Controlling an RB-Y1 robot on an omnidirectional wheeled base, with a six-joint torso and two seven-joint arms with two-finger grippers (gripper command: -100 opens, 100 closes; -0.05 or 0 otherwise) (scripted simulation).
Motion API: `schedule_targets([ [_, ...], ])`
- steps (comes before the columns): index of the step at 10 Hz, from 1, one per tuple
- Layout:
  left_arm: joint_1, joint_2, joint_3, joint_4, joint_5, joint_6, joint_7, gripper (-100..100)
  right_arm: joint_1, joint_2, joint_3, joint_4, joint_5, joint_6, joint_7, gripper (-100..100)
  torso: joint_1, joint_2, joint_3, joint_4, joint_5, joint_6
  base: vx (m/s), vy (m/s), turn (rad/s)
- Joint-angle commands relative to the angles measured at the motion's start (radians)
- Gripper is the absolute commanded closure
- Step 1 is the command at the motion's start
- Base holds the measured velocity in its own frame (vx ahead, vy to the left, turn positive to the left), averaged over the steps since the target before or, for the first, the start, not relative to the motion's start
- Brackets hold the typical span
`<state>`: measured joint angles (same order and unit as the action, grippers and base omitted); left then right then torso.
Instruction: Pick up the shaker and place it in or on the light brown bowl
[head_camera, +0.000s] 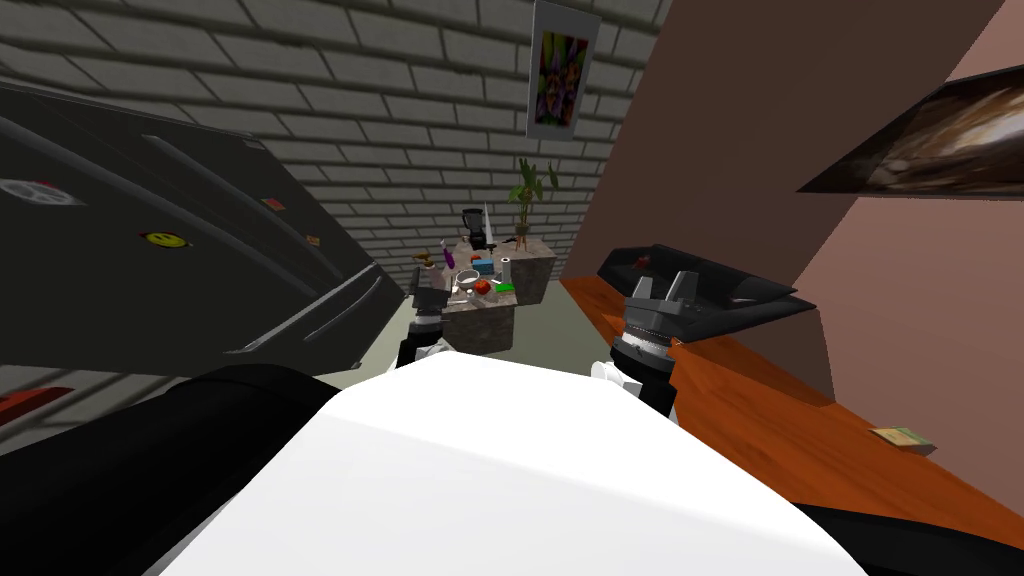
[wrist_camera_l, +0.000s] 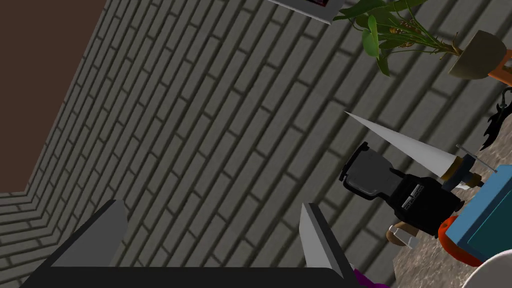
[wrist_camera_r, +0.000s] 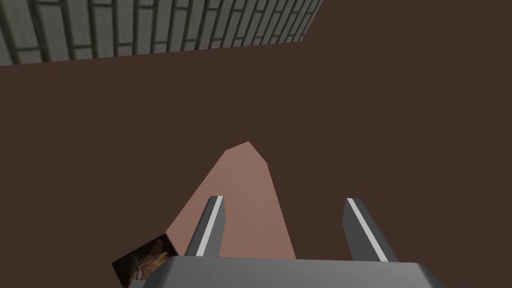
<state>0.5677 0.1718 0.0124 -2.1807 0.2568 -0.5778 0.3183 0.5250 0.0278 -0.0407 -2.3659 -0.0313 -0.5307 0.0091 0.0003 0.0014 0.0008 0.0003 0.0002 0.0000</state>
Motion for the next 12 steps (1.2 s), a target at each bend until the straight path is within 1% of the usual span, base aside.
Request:
schedule_targets([
  [1, 0.005, 0.011, -0.008, 0.047, 0.031, 0.004, 0.037, -100, 0.000, 0.000, 0.000, 0.000, 0.000, 0.000, 0.000, 0, 0.000, 0.000, 0.000, 0.000, 0.000, 0.000, -0.018, -0.008, -0.063],
  [7, -0.007, 0.024, -0.035, 0.209, 0.146, 0.053, 0.150, -100, 0.000, 0.000, 0.000, 0.000, 0.000, 0.000, 0.000, 0, -0.002, -0.002, -0.001, -0.001, -0.001, 0.000, 0.005, -0.028, -0.033],
  [12, -0.046, 0.032, -0.040, 0.344, 0.232, 0.089, 0.221, -100, 0.000, 0.000, 0.000, 0.000, 0.000, 0.000, 0.000, 0, -0.003, -0.005, -0.003, -0.001, -0.001, 0.000, 0.052, -0.044, 0.050],
])
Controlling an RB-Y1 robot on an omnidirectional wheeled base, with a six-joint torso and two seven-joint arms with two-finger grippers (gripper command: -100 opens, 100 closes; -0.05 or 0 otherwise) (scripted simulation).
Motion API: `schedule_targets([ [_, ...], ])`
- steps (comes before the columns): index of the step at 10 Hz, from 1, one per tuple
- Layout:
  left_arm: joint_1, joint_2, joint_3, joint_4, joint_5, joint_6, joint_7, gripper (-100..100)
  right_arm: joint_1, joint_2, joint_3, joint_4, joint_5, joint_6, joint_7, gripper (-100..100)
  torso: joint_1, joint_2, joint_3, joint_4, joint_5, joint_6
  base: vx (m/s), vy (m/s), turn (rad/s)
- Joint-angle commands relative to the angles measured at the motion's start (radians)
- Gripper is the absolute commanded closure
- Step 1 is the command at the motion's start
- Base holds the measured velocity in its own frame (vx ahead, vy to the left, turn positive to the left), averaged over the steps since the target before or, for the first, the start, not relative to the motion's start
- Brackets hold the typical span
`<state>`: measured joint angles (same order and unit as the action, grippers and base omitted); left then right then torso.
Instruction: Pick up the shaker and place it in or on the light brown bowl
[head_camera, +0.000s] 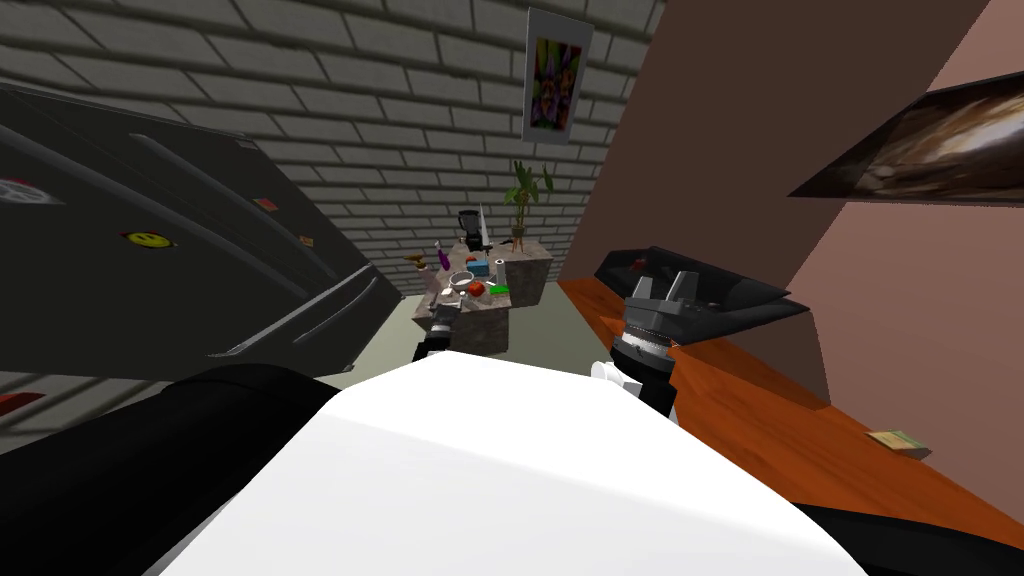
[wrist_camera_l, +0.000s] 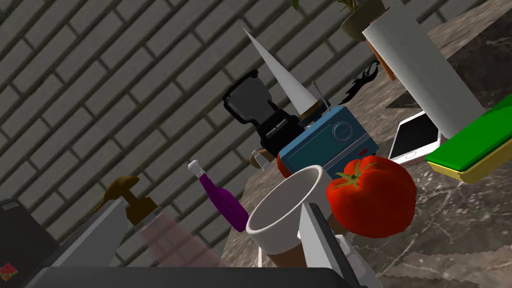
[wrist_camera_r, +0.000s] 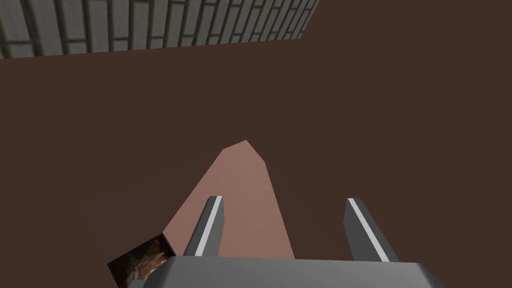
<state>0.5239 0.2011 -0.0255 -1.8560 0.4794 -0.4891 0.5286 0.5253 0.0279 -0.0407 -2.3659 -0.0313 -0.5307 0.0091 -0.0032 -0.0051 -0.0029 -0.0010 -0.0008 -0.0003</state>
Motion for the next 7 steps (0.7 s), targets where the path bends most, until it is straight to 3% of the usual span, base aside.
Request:
schedule_targets([
  [1, -0.013, 0.004, -0.001, 0.045, 0.025, 0.007, 0.022, -100, 0.000, 0.000, 0.000, 0.000, 0.000, 0.000, 0.000, 0, 0.000, 0.000, 0.000, 0.000, 0.000, 0.000, 0.091, -0.054, 0.066],
  [7, -0.092, -0.018, 0.014, 0.184, 0.100, 0.036, 0.065, -100, 0.000, 0.000, 0.000, 0.000, 0.000, 0.000, 0.000, 0, -0.001, -0.003, -0.002, -0.001, 0.000, 0.000, 0.091, -0.069, 0.124],
])
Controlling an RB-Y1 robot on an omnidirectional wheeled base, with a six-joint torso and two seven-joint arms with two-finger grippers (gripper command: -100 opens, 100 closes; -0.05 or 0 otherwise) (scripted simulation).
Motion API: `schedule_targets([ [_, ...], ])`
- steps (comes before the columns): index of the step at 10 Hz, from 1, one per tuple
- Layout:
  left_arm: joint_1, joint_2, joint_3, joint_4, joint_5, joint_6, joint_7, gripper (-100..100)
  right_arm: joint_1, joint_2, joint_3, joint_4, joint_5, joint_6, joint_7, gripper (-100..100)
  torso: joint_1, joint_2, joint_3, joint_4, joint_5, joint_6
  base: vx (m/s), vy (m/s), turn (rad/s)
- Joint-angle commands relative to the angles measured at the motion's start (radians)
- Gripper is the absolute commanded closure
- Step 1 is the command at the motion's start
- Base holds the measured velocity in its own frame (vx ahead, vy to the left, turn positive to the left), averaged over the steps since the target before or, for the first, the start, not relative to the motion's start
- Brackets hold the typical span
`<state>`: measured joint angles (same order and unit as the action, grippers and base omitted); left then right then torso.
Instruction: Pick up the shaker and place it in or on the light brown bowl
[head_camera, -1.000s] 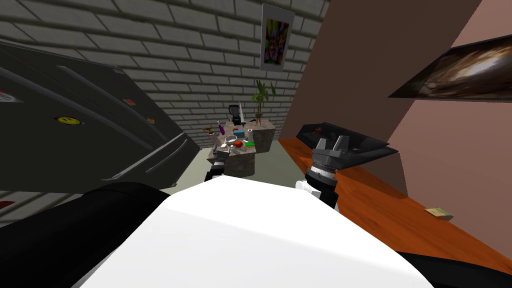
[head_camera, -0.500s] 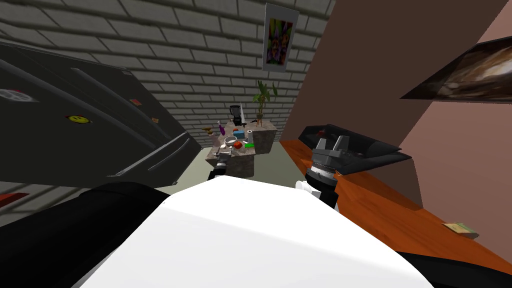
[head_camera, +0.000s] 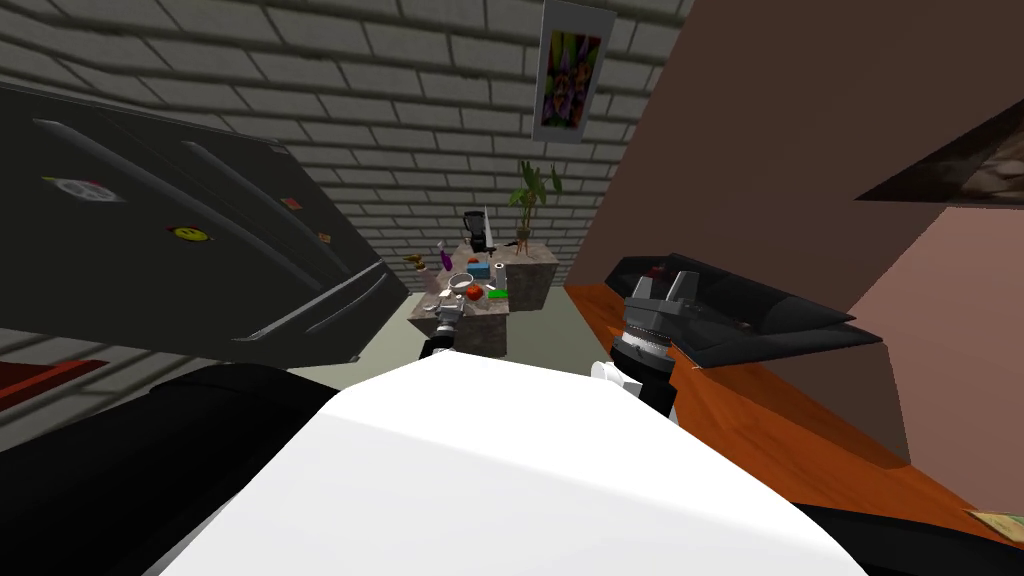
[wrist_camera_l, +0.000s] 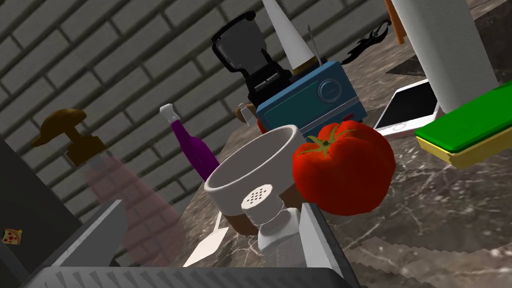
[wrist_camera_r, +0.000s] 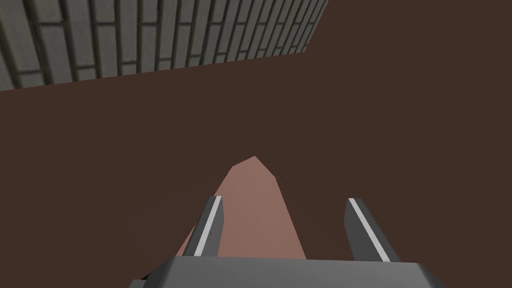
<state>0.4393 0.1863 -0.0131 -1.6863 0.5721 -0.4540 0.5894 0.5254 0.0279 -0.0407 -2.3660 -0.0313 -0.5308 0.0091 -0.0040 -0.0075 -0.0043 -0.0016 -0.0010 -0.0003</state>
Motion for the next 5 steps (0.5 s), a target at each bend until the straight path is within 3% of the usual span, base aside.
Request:
schedule_targets([
  [1, -0.021, -0.013, 0.006, 0.033, 0.017, 0.005, 0.009, -100, 0.000, 0.000, 0.000, 0.000, 0.000, 0.000, 0.000, 0, 0.000, 0.000, 0.000, 0.000, 0.000, 0.000, 0.098, -0.063, 0.180],
  [5, -0.077, -0.089, 0.030, 0.110, 0.054, 0.016, 0.020, -100, 0.000, 0.000, 0.000, 0.000, 0.000, 0.000, 0.000, 0, 0.002, 0.000, 0.000, 0.000, 0.000, 0.000, 0.104, -0.048, 0.160],
])
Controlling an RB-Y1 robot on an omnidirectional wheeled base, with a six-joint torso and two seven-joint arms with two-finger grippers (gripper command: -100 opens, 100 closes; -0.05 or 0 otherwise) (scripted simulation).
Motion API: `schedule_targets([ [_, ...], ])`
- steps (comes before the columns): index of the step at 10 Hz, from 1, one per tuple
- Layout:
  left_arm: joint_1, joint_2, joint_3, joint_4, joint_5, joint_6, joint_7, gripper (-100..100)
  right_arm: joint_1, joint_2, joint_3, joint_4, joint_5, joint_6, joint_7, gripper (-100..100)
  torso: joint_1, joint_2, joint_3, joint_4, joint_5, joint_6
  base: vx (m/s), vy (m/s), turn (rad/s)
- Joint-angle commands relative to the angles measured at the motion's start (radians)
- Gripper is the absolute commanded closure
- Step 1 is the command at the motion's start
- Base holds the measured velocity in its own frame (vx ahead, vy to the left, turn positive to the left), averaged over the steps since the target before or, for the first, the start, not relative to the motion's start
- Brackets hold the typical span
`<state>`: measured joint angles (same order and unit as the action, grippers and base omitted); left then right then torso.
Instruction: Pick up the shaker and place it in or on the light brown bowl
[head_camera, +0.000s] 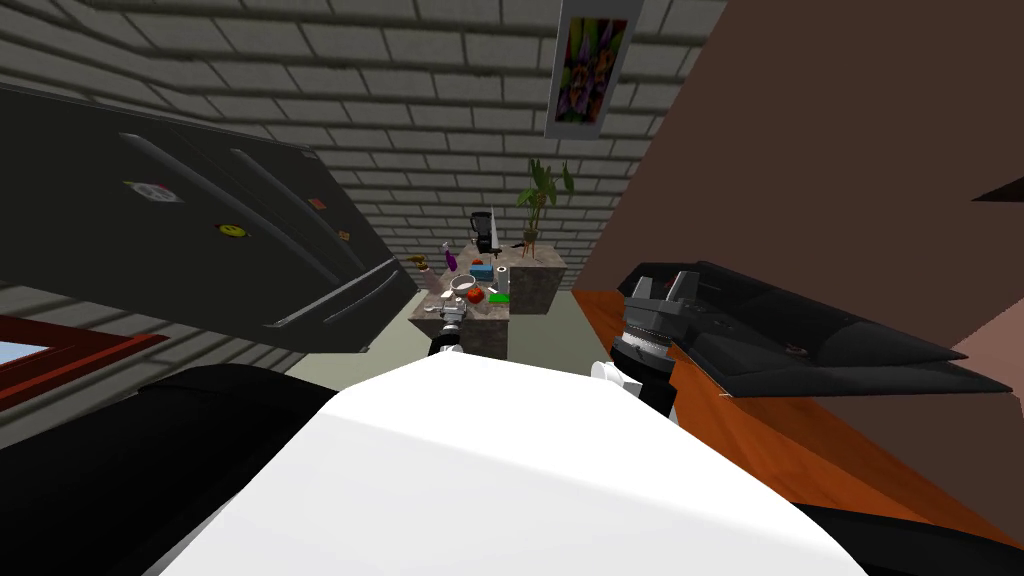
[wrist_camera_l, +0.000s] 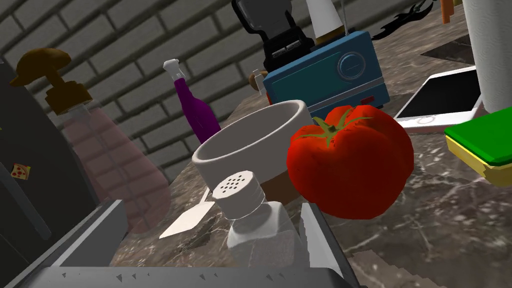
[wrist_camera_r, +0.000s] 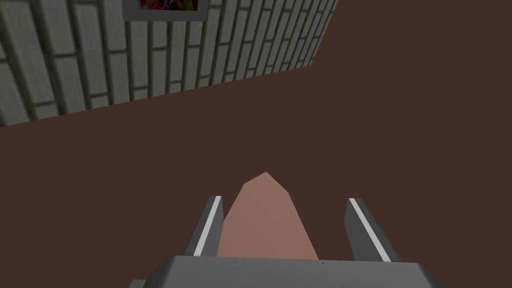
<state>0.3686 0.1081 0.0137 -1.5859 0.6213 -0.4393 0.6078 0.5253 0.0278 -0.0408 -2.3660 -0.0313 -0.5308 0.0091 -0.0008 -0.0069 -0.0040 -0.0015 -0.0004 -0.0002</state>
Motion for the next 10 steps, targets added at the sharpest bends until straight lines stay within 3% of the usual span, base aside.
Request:
schedule_targets([
  [1, -0.015, -0.033, 0.008, 0.020, 0.009, 0.002, 0.003, -100, 0.000, 0.000, 0.000, 0.000, 0.000, 0.000, 0.000, 0, 0.000, 0.000, 0.000, 0.000, 0.000, 0.000, 0.062, -0.019, 0.123],
  [5, -0.035, -0.140, 0.022, 0.048, 0.022, 0.005, 0.005, -100, 0.000, 0.000, 0.000, 0.000, 0.000, 0.000, 0.000, 0, 0.002, 0.003, 0.002, 0.001, 0.000, 0.000, 0.042, 0.003, 0.074],
  [6, -0.036, -0.155, 0.023, 0.049, 0.023, 0.005, 0.005, -100, 0.000, 0.000, 0.000, 0.000, 0.000, 0.000, 0.000, 0, 0.003, 0.004, 0.002, 0.001, 0.001, 0.000, 0.017, 0.007, 0.017],
  [7, -0.036, -0.141, 0.023, 0.049, 0.022, 0.005, 0.006, -100, 0.000, 0.000, 0.000, 0.000, 0.000, 0.000, 0.000, 0, 0.003, 0.005, 0.003, 0.001, 0.001, 0.000, 0.007, 0.001, 0.001],
  [8, -0.036, -0.143, 0.023, 0.049, 0.023, 0.005, 0.007, 0, 0.000, 0.000, 0.000, 0.000, 0.000, 0.000, 0.000, 0, 0.003, 0.005, 0.003, 0.001, 0.000, 0.000, 0.000, 0.000, 0.000],
  [9, -0.068, -0.129, 0.047, 0.071, 0.032, 0.017, 0.009, -100, 0.000, 0.000, 0.000, 0.000, 0.000, 0.000, 0.000, 0, 0.002, 0.006, 0.003, 0.001, 0.000, 0.000, -0.014, -0.018, -0.041],
  [10, -0.099, -0.116, 0.070, 0.094, 0.041, 0.028, 0.011, -100, 0.000, 0.000, 0.000, 0.000, 0.000, 0.000, 0.000, 0, 0.002, 0.007, 0.004, 0.001, 0.000, 0.001, -0.040, -0.045, -0.075],
])
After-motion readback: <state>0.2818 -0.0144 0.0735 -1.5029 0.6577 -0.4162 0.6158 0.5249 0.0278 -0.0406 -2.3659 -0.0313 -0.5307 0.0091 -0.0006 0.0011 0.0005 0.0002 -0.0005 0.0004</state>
